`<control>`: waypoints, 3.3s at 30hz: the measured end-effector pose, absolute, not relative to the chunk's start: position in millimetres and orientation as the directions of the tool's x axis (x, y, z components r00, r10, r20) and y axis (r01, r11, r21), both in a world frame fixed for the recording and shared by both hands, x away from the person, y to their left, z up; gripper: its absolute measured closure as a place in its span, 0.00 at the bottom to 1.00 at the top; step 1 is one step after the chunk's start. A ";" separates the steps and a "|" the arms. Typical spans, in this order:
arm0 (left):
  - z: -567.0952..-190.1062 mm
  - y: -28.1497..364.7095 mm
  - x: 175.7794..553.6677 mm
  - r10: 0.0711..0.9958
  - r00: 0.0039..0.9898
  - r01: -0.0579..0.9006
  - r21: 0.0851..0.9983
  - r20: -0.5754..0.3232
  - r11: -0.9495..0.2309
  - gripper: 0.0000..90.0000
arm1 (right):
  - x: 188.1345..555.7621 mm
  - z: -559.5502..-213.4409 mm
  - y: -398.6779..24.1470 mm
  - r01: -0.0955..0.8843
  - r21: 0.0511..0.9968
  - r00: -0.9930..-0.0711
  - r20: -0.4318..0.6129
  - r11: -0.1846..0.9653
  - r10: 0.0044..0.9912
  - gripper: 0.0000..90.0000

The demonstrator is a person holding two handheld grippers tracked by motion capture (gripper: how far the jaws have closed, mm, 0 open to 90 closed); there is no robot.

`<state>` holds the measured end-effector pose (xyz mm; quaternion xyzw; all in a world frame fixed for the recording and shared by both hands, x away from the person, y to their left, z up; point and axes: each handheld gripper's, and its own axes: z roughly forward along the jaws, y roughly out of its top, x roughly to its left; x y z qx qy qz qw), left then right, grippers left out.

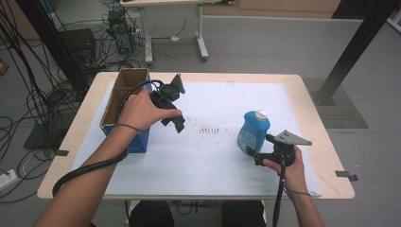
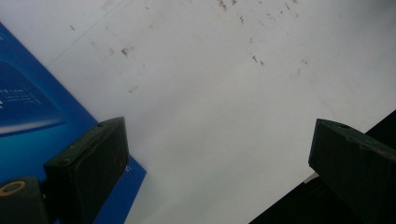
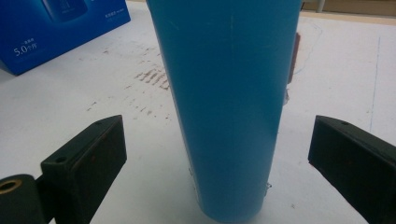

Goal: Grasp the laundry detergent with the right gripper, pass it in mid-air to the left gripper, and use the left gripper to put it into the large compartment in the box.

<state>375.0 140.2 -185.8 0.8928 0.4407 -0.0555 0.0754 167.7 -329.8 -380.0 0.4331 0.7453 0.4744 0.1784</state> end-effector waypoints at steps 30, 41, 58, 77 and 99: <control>-183.9 138.5 376.8 0.776 0.608 0.793 0.103 -0.168 -0.600 0.07 | 176.6 -387.6 -326.9 0.478 0.864 -0.563 0.159 0.162 0.811 0.05; -184.9 138.4 377.1 0.773 0.612 0.790 0.101 -0.167 -0.604 0.07 | 182.4 -390.8 -320.0 0.474 0.864 -0.560 0.149 0.168 0.815 0.05; -187.0 140.9 378.4 0.777 0.606 0.795 0.099 -0.172 -0.598 0.07 | 185.3 -400.0 -317.3 0.472 0.869 -0.543 0.155 0.147 0.825 0.07; -187.5 142.4 377.7 0.779 0.603 0.797 0.102 -0.171 -0.595 0.07 | 184.7 -404.5 -316.0 0.450 0.882 -0.553 0.151 0.141 0.820 0.33; -187.2 139.8 375.9 0.778 0.606 0.795 0.100 -0.168 -0.598 0.07 | 182.5 -405.2 -315.5 0.426 0.890 -0.558 0.114 0.165 0.822 0.44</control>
